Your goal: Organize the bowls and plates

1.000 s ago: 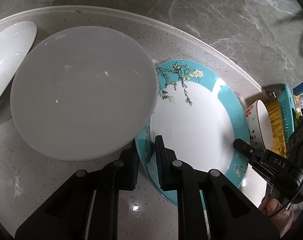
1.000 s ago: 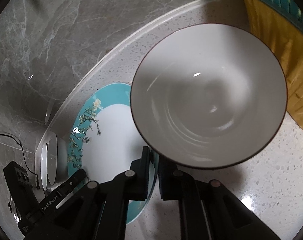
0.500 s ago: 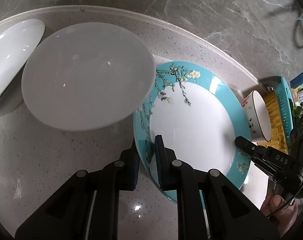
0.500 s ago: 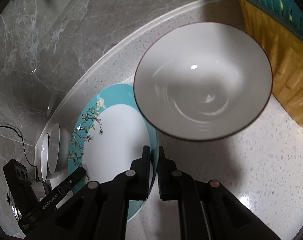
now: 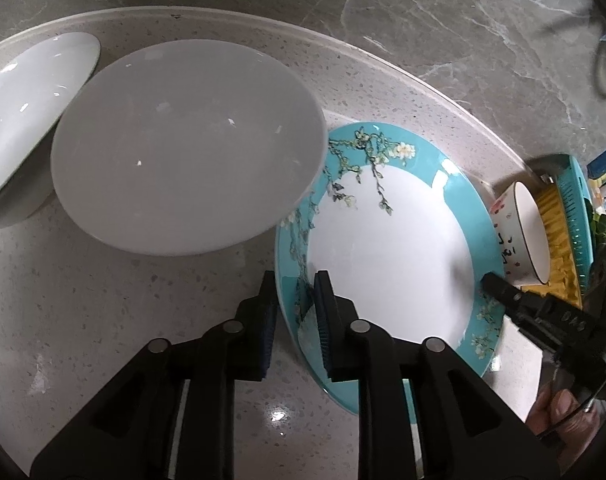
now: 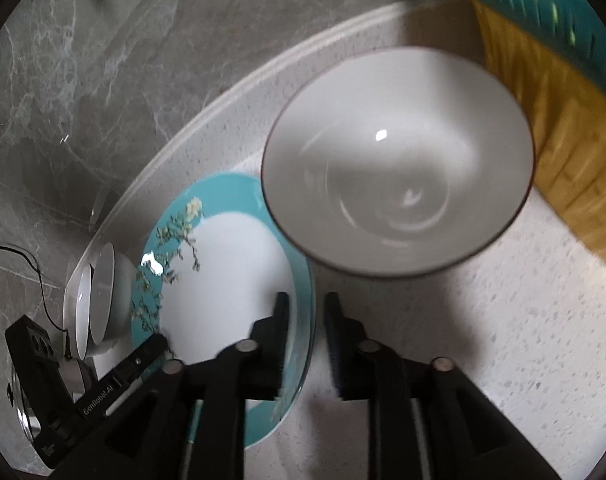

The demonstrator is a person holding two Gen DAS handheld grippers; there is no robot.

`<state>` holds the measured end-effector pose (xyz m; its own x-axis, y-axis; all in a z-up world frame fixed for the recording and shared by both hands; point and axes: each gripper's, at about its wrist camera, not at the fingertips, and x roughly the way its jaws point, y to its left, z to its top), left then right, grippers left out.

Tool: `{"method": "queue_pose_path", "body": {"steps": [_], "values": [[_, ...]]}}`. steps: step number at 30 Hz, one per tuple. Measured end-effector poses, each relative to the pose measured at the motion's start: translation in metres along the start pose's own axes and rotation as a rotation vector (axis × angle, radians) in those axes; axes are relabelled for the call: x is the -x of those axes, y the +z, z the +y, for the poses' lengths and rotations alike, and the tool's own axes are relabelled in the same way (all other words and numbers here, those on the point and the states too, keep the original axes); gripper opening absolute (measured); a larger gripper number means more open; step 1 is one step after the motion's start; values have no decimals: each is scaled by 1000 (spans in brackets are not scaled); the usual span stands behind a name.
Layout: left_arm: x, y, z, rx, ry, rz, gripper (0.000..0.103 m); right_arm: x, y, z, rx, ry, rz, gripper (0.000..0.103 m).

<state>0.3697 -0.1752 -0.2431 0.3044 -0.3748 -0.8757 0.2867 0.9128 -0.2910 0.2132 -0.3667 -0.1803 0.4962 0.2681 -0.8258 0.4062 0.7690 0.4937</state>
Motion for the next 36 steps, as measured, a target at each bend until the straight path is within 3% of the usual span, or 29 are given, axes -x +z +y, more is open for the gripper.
{"method": "queue_pose_path", "body": {"steps": [9, 12, 15, 17, 18, 19, 21, 36], "values": [[-4, 11, 2, 0, 9, -6, 31, -11, 9, -1, 1, 6, 9, 29], [-4, 16, 2, 2, 10, -11, 53, -13, 11, 1, 9, 9, 6, 29], [-5, 19, 3, 1, 17, -17, 55, -15, 13, 2, 15, 11, 7, 29], [-5, 20, 4, 3, 15, -25, 50, -16, 13, 5, 37, 4, 7, 29], [-5, 20, 4, 2, 15, -26, 42, -16, 13, 5, 38, 3, 7, 28], [-6, 20, 4, 3, 13, -21, 23, -17, 12, 5, 38, 2, 8, 22], [-7, 20, 3, -9, 2, -12, 16, -18, 12, 5, 36, -2, 10, 14], [7, -2, 0, -16, -3, -40, 13, -6, -5, 11, 81, -9, 0, 13]]}}
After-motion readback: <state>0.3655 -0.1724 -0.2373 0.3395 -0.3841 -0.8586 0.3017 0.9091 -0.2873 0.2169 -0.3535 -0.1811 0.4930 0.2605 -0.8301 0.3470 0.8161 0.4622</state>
